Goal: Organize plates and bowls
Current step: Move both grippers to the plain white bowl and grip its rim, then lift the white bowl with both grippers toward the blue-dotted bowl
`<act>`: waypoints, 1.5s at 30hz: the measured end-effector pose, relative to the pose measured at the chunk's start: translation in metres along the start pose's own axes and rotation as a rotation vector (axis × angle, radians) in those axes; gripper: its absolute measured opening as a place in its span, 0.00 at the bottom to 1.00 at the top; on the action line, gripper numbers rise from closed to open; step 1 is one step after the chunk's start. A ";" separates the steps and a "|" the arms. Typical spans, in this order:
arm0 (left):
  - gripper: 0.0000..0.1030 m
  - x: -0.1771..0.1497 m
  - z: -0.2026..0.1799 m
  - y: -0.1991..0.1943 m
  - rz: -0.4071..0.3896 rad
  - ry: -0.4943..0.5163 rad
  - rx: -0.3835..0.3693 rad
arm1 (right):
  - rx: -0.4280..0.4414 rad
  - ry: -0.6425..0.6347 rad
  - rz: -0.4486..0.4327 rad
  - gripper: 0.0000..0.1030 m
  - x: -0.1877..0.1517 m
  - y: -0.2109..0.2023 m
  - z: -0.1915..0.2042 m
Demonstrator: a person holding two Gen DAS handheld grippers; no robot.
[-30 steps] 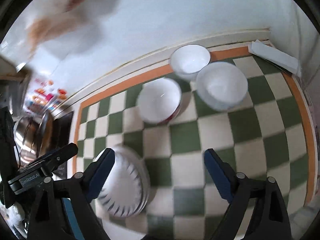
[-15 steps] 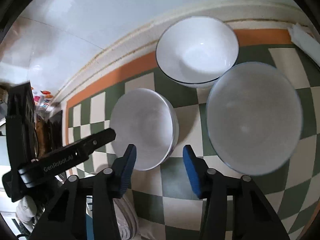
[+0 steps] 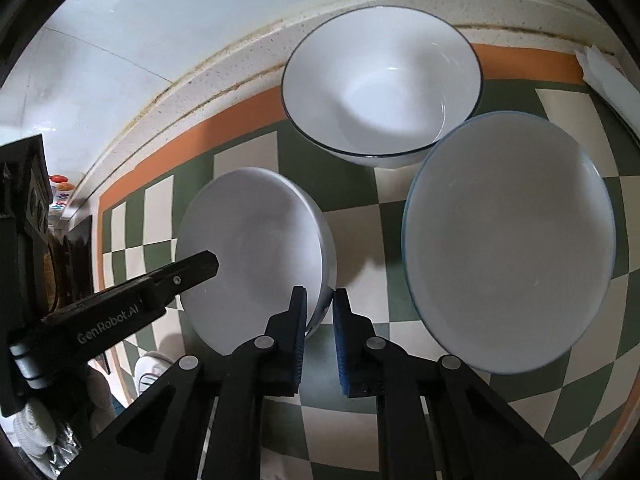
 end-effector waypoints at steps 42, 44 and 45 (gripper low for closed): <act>0.16 -0.185 -0.075 -0.038 0.071 0.230 -0.069 | -0.032 0.017 -0.023 0.14 -0.161 -0.118 -0.107; 0.16 -0.188 -0.074 -0.035 0.080 0.231 -0.064 | -0.035 0.012 -0.023 0.14 -0.165 -0.118 -0.108; 0.16 -0.190 -0.073 -0.033 0.086 0.231 -0.063 | -0.036 0.014 -0.021 0.14 -0.165 -0.116 -0.107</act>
Point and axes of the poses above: each gripper's, at about its wrist camera, not at the fingertips, and y roughly the way its jaws point, z to its left, x to its top, the point moved 8 cm from there along y, roughly the way its jaws point, and after that the axes turned 15 degrees about -z, right-handed, at the moved point
